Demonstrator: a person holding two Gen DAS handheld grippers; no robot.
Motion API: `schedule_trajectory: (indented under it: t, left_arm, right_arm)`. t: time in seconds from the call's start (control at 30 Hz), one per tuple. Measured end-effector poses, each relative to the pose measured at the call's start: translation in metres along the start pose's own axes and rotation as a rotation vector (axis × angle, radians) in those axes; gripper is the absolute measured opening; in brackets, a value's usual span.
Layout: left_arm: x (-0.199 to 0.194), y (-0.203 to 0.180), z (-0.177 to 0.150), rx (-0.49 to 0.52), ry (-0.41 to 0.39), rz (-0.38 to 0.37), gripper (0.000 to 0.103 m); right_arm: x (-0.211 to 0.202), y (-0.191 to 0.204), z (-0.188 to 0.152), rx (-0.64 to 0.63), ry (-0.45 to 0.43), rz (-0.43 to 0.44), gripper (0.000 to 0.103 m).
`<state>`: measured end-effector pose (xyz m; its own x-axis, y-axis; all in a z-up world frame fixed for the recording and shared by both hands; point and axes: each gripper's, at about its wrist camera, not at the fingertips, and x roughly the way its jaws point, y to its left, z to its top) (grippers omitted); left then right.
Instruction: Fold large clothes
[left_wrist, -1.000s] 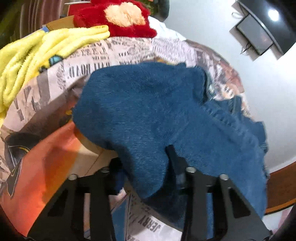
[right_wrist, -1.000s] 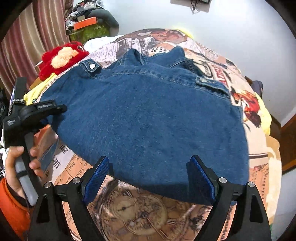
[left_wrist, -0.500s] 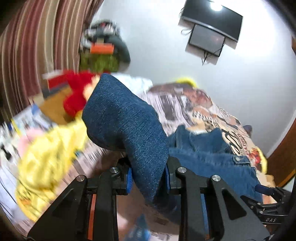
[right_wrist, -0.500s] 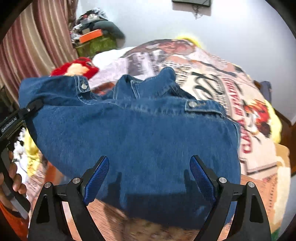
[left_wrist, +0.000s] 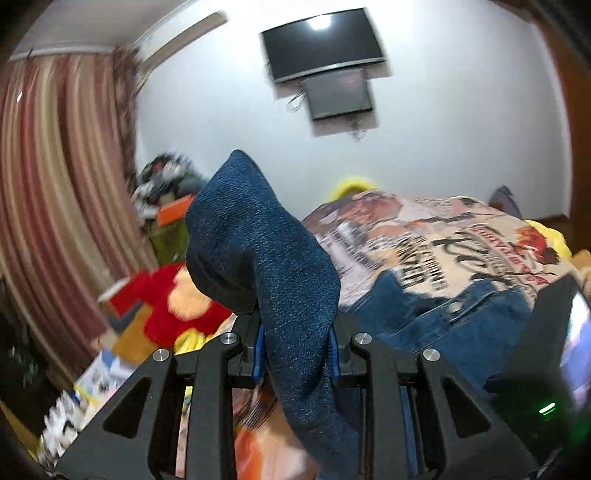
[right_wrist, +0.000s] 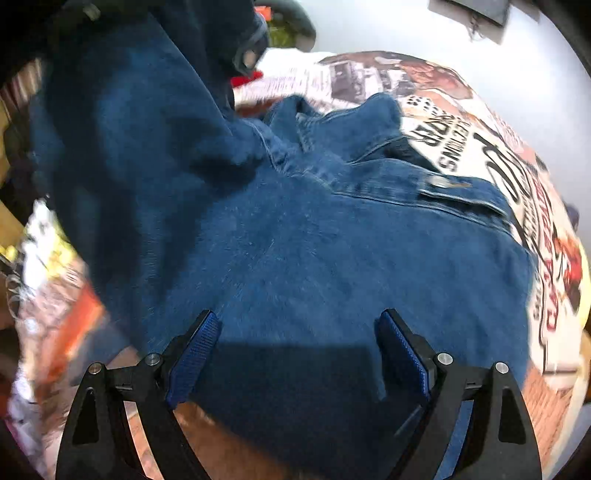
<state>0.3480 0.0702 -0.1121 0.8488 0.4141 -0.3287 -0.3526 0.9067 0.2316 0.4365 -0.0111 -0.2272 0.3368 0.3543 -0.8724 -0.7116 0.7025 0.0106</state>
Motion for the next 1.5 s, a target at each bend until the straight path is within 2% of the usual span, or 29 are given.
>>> schedule_trajectory:
  t: [0.1,0.2,0.3,0.4,0.5,0.57,0.67,0.77,0.87,0.97,1.03,1.07,1.1,1.13,1.33,1.5]
  left_arm:
    - [-0.005,-0.023,0.014,0.042,-0.037,-0.052,0.026]
    - [-0.014,-0.052,0.023,0.092,-0.067,-0.117,0.025]
    - [-0.028,-0.088,0.022,0.178,-0.097,-0.187,0.025]
    - [-0.045,-0.123,0.006,0.302,-0.111,-0.259,0.025]
    - [-0.062,-0.149,-0.015,0.415,-0.074,-0.366,0.025]
    - [-0.070,-0.161,-0.034,0.489,-0.013,-0.438,0.024]
    - [-0.071,-0.165,-0.052,0.526,0.093,-0.479,0.024]
    - [-0.065,-0.156,-0.057,0.488,0.199,-0.502,0.025]
    - [-0.065,-0.145,-0.053,0.436,0.258,-0.538,0.026]
    - [-0.067,-0.137,-0.049,0.396,0.305,-0.567,0.031]
    - [-0.071,-0.131,-0.049,0.363,0.332,-0.611,0.049]
    - [-0.075,-0.128,-0.047,0.335,0.346,-0.642,0.054]
    - [-0.078,-0.124,-0.047,0.318,0.353,-0.655,0.064]
    - [-0.079,-0.120,-0.047,0.305,0.358,-0.657,0.071]
    - [-0.082,-0.079,-0.038,0.232,0.331,-0.542,0.074]
    - [-0.047,-0.028,-0.032,0.105,0.363,-0.447,0.078]
  right_arm:
    - [-0.033,-0.040,-0.015,0.125,-0.032,0.018,0.088]
    - [-0.068,-0.095,-0.040,0.313,-0.052,0.016,0.088]
    - [-0.096,-0.140,-0.066,0.450,-0.061,-0.027,0.088]
    - [-0.116,-0.171,-0.088,0.509,-0.066,-0.096,0.088]
    - [-0.130,-0.187,-0.112,0.552,-0.066,-0.117,0.088]
    - [-0.136,-0.192,-0.127,0.583,-0.064,-0.101,0.088]
    - [-0.138,-0.192,-0.136,0.602,-0.062,-0.076,0.088]
    - [-0.143,-0.184,-0.140,0.596,-0.074,-0.069,0.088]
    - [-0.152,-0.176,-0.139,0.587,-0.097,-0.043,0.088]
    - [-0.158,-0.169,-0.131,0.582,-0.114,-0.001,0.088]
    - [-0.162,-0.163,-0.122,0.575,-0.127,0.026,0.088]
    - [-0.163,-0.160,-0.117,0.572,-0.132,0.035,0.088]
    - [-0.164,-0.156,-0.112,0.566,-0.138,0.046,0.088]
    - [-0.165,-0.151,-0.105,0.555,-0.144,0.058,0.088]
    - [-0.157,-0.126,-0.069,0.491,-0.151,0.132,0.088]
    - [-0.128,-0.106,-0.044,0.437,-0.121,0.140,0.087]
